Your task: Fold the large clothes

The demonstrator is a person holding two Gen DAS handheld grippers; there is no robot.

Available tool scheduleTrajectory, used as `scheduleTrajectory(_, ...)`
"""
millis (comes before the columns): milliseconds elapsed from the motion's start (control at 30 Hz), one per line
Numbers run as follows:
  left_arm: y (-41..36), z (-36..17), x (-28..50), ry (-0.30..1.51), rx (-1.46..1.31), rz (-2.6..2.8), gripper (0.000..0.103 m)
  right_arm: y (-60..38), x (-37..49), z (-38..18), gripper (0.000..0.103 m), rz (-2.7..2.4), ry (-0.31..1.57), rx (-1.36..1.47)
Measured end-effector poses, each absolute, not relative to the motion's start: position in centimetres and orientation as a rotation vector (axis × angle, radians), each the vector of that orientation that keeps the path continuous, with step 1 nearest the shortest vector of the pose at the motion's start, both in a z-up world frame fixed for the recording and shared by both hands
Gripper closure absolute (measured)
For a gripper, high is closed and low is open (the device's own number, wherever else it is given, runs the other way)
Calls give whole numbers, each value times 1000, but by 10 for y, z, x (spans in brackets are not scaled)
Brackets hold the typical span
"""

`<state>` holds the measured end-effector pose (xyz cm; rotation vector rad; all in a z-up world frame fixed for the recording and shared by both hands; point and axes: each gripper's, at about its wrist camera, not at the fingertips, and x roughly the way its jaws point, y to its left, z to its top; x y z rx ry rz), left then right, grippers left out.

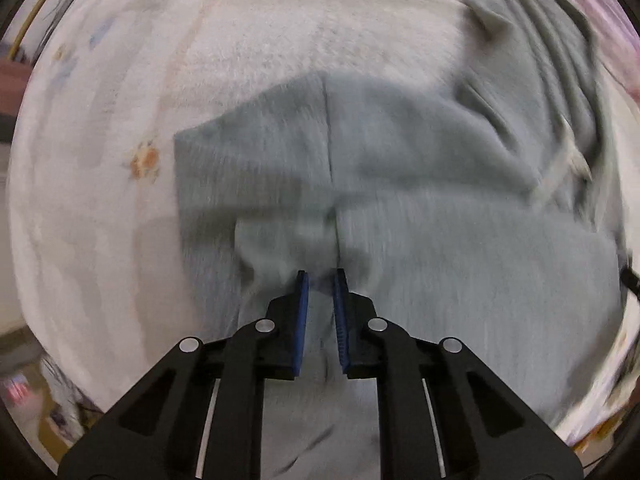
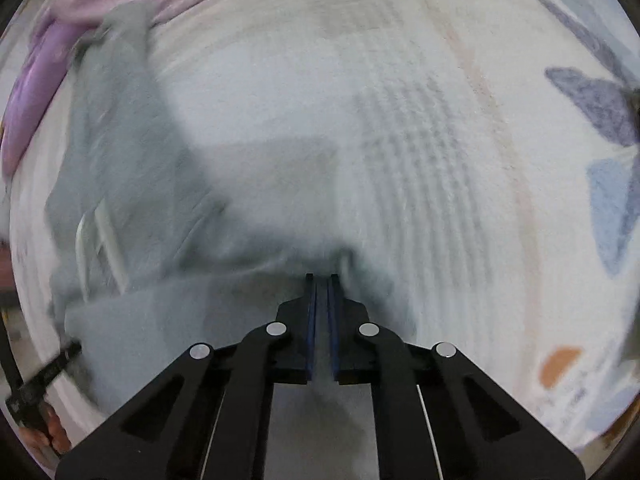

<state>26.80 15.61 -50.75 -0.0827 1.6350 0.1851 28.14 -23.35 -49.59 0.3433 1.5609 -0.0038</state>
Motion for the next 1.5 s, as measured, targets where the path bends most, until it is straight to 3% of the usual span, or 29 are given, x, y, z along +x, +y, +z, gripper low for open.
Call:
scheduleTrajectory(100, 156, -513, 241, 1689, -75, 197, 90, -225, 236, -496, 98, 43, 1649, 355)
scheduleTrajectory(167, 159, -533, 227, 1694, -111, 214, 90, -229, 205, -530, 100, -6, 1734, 345)
scheduleTrajectory(300, 156, -527, 224, 1663, -91, 218, 89, -246, 188, -530, 100, -28, 1686, 496)
scheduleTrajectory(333, 155, -523, 223, 1660, -80, 218, 86, -246, 187, -525, 96, -25, 1685, 503)
scheduleTrajectory(400, 153, -517, 220, 1667, -82, 216, 57, -245, 186, -518, 94, -26, 1698, 488)
scheduleTrajectory(500, 148, -500, 213, 1655, -74, 219, 49, -246, 182, -493, 71, -12, 1680, 473)
scheduleTrajectory(533, 148, -496, 212, 1654, -69, 217, 49, -245, 181, -484, 50, -22, 1667, 473)
scheduleTrajectory(567, 147, -492, 209, 1655, -69, 218, 49, -247, 179, -475, 36, -34, 1654, 469)
scheduleTrajectory(700, 145, -468, 194, 1637, -81, 213, 49, -255, 171, -435, 27, -60, 1629, 430)
scheduleTrajectory(1033, 137, -381, 155, 1555, -75, 158, 45, -253, 135, -331, 18, -16, 1490, 405)
scheduleTrajectory(1500, 87, -251, 59, 1382, -92, 179, 43, -264, 49, -210, 16, 60, 1307, 381)
